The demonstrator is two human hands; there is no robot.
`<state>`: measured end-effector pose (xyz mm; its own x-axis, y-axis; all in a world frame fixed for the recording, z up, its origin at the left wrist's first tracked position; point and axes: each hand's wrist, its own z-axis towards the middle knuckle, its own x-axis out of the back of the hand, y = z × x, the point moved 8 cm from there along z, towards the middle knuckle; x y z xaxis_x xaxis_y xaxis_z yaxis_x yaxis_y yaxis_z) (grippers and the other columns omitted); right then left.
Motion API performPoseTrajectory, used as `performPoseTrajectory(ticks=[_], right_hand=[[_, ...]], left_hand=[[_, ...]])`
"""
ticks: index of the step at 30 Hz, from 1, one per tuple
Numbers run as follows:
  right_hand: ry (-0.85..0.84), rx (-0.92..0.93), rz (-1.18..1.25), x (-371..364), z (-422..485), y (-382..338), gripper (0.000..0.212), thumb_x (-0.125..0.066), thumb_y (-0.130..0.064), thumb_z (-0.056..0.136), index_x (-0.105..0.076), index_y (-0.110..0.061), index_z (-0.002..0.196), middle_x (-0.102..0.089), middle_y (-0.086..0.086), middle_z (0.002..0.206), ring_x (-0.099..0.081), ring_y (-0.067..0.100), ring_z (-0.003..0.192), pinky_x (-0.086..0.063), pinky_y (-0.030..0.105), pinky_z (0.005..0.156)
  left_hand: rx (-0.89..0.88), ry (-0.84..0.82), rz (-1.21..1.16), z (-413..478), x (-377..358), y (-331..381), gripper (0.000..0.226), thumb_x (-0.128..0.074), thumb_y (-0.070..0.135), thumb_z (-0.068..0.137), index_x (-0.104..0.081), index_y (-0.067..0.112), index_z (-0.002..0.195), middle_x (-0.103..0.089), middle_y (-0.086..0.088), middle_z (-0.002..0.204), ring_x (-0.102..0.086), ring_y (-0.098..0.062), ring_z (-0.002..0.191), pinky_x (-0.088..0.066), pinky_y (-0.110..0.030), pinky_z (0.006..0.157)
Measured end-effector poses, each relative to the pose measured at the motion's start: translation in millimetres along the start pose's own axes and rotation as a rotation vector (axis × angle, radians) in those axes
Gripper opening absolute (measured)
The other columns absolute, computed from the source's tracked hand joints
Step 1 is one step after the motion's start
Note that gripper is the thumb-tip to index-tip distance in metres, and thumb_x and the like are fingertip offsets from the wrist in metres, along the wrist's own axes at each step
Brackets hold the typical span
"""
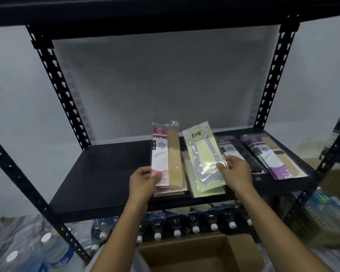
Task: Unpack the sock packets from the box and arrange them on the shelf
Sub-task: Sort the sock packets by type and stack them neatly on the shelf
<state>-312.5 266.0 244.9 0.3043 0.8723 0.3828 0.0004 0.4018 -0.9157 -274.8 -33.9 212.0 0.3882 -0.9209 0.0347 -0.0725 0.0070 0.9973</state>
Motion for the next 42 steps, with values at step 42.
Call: performPoseTrajectory(ticks=[42], right_hand=[[-0.026, 0.243, -0.653, -29.4, -28.2, 8.6, 0.039, -0.053, -0.030, 0.088, -0.057, -0.011, 0.122, -0.056, 0.009, 0.124, -0.040, 0.031, 0.122, -0.043, 0.043, 0.095]], left_hand=[[-0.150, -0.051, 0.438, 3.0, -5.8, -24.2, 0.042, -0.063, 0.040, 0.090, -0.050, 0.022, 0.125, -0.057, -0.001, 0.119, -0.061, -0.010, 0.098, -0.051, -0.031, 0.084]])
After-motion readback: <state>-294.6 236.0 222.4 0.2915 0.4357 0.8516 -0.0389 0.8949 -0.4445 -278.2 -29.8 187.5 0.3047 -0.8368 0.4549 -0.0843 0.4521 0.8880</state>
